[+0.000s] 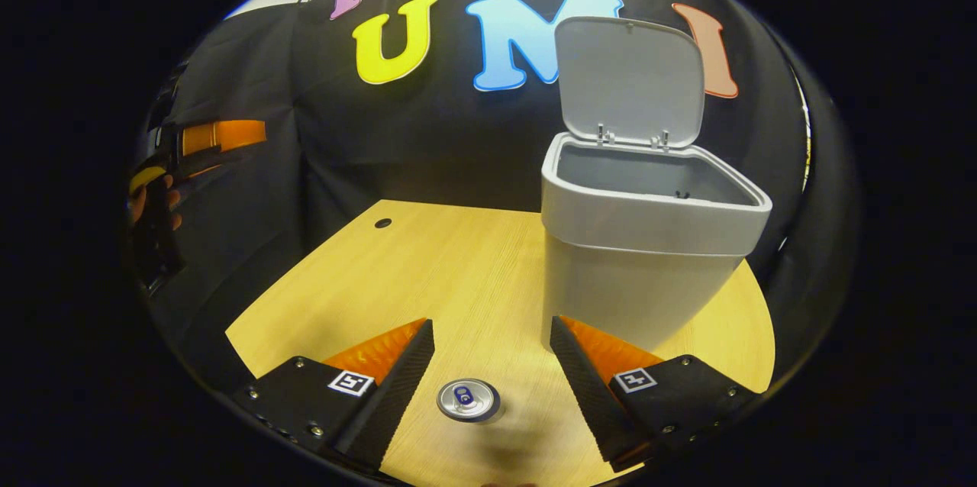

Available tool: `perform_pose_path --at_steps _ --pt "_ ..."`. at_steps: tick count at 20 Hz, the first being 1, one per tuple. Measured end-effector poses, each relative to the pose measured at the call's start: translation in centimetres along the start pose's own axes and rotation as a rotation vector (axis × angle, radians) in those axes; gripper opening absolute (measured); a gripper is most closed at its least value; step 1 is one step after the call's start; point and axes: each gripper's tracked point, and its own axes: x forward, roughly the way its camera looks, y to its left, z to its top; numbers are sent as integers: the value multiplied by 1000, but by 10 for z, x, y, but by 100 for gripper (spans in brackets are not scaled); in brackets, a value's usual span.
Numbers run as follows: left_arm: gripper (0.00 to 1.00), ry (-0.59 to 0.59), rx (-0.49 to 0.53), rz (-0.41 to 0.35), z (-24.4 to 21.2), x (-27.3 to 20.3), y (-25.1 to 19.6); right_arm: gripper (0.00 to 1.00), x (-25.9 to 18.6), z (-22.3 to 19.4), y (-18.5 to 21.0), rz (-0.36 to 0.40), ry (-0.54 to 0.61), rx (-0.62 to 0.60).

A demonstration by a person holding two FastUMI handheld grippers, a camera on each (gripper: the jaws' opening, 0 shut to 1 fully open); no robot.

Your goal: Press the lid of the desktop garbage bin to open it, pick up the crumpled paper on the desktop and throw it into the bin, then pick up the pop can on the desktop and drop it into the bin, and finally close the garbage bin lid.

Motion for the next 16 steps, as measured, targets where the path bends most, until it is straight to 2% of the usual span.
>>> perform_pose_path --at_steps 10,16 --pt "94 13 -52 67 -8 -13 34 98 21 -58 31 89 182 -36" --pt "96 18 -59 98 -9 -17 46 99 29 -84 34 83 254 -79"
